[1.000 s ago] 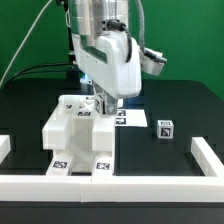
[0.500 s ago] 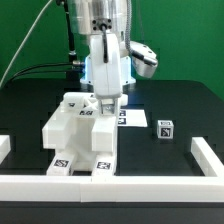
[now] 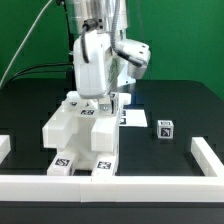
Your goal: Assemble chair
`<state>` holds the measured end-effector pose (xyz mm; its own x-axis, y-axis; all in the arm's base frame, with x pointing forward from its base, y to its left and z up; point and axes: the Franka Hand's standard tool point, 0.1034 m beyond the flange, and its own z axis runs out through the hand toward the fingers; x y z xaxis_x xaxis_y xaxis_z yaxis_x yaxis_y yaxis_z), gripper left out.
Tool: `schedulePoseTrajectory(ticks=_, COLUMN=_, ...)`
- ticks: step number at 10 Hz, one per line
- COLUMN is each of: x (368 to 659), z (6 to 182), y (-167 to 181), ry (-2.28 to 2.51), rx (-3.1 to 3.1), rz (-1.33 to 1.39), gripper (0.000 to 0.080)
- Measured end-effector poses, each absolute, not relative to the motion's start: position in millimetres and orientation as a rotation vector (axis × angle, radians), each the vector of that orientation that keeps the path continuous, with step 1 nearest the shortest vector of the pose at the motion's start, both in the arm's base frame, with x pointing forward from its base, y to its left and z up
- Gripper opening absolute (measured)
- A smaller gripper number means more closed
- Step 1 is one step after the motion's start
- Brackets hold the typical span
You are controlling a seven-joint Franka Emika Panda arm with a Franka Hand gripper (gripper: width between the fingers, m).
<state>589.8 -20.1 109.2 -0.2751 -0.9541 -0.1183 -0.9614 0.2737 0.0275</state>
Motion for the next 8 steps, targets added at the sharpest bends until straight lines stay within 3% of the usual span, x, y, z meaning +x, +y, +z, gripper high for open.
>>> schedulePoseTrajectory(ticks=2, x=590.9, z=109.8, y=-15.7, ry=2.498, rx=-1.766, rz=0.141, gripper=0.0271)
schedulePoseTrajectory(ticks=4, x=590.1, z=107.8, y=-15.2, ry=2.491, rx=-1.781, rz=0.144, gripper=0.0503)
schedulePoseTrajectory(ticks=5, x=590.1, z=107.8, y=-14.9, ry=2.490, rx=-1.782, rz=0.144, gripper=0.0503)
schedulePoseTrajectory(ticks=6, x=590.1, z=107.7, y=-14.6, ry=2.489, rx=-1.784, rz=0.144, gripper=0.0618)
schedulePoseTrajectory(ticks=8, x=590.1, z=107.7, y=-14.2, ry=2.487, rx=-1.786, rz=0.144, gripper=0.0640)
